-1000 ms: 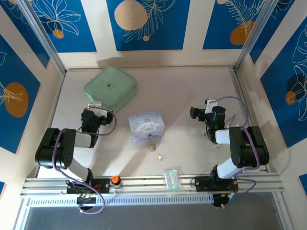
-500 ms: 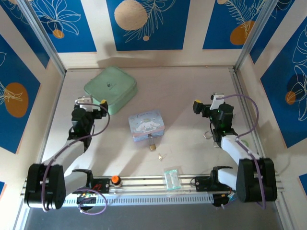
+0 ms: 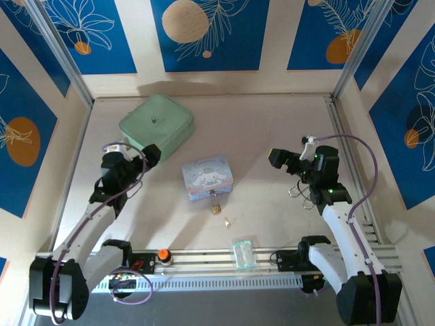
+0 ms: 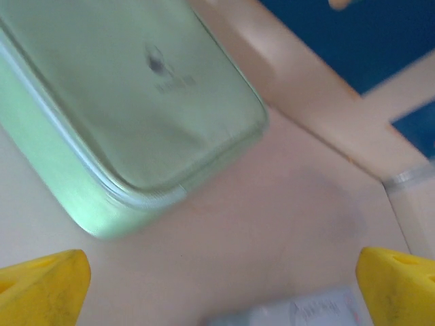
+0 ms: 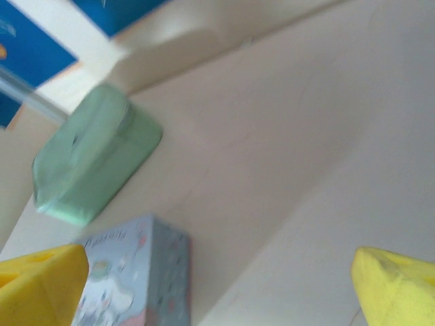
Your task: Unlock the padlock with the key
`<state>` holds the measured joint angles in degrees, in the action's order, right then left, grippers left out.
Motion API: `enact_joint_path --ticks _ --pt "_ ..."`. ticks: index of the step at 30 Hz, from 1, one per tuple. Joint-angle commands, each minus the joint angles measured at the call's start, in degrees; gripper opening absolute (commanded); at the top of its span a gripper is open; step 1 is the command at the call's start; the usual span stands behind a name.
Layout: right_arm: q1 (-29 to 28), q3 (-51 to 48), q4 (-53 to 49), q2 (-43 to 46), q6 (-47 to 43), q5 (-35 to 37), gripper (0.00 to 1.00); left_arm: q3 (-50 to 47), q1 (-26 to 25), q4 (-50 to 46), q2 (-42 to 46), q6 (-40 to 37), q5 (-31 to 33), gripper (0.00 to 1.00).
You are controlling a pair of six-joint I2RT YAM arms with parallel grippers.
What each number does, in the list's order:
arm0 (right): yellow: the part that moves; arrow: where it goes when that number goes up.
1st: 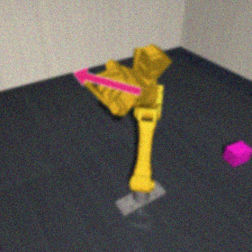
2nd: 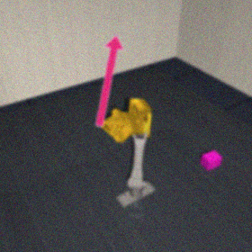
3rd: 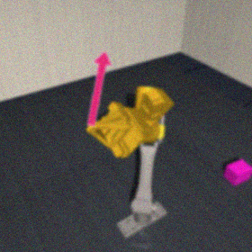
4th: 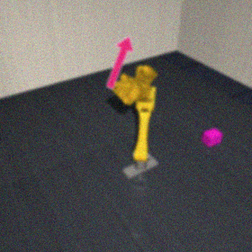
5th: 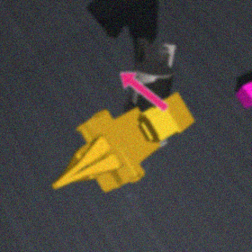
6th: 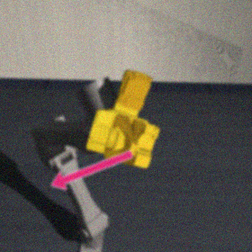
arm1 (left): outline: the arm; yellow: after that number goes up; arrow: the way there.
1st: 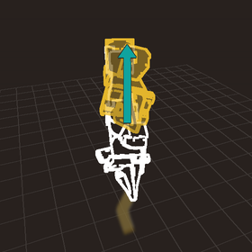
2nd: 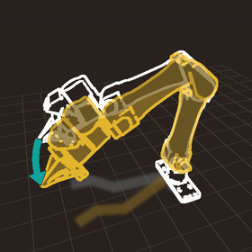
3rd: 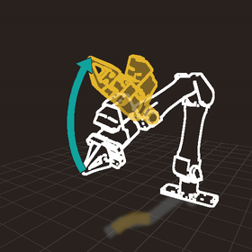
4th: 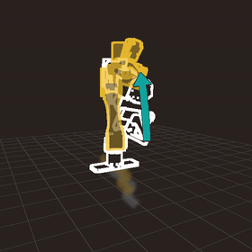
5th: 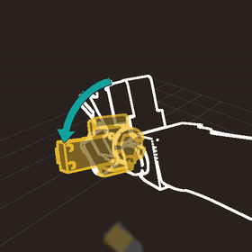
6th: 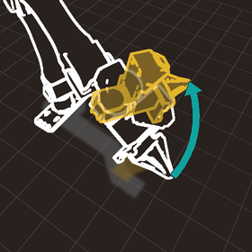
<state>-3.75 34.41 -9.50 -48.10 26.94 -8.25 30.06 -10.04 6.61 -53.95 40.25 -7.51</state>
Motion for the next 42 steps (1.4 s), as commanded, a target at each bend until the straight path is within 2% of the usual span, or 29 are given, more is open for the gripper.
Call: enact_joint_path --ticks 1,5,9,12,17,23,26,30,36,42 --pt "-4.56 2.03 -11.3 0.46 2.43 -2.11 0.99 6.14 -7.1 -15.68 0.76 -0.94 0.46 0.99" --pt "-12.41 3.27 -17.19 -1.17 3.91 2.01 0.96 6.94 -14.99 -18.88 0.77 0.23 3.37 0.99" --pt "-21.54 2.5 -19.9 -2.82 6.66 4.49 0.85 5.56 -22.67 -17.75 0.42 4.09 4.3 0.99" --pt "-29.06 0.29 -19.29 -4.39 10.36 7.7 0.8 4.97 -28.06 -18.1 0.1 5.69 6.05 0.99" --pt "-42.19 -1.06 -19.88 -7.92 14.73 17.7 0.78 4.37 -35.0 -20.08 -0.21 8.49 9.62 0.99" --pt "-53.29 -1.51 -14.52 -15.17 19.63 21.78 0.69 3.86 -42.91 -18.79 -2.47 10.62 13.39 0.99" --pt "-57.09 -0.36 -12.48 -20.68 20.81 23.44 0.65 3.44 -44.08 -17.78 -4.08 11.53 13.51 0.99" --pt "-59.73 2.49 -10.74 -28.04 21.61 23.91 0.52 2.3 -44.36 -15.27 -5.53 12.5 12.62 1.0" --pt "-62.17 4.23 -8.88 -33.25 22.8 26.34 0.48 1.19 -44.62 -14.25 -5.9 12.99 12.95 1.0" --pt "-62.7 7.34 -12.76 -37.51 23.65 29.33 0.38 -0.14 -44.62 -13.69 -5.42 13.84 13.47 1.0"
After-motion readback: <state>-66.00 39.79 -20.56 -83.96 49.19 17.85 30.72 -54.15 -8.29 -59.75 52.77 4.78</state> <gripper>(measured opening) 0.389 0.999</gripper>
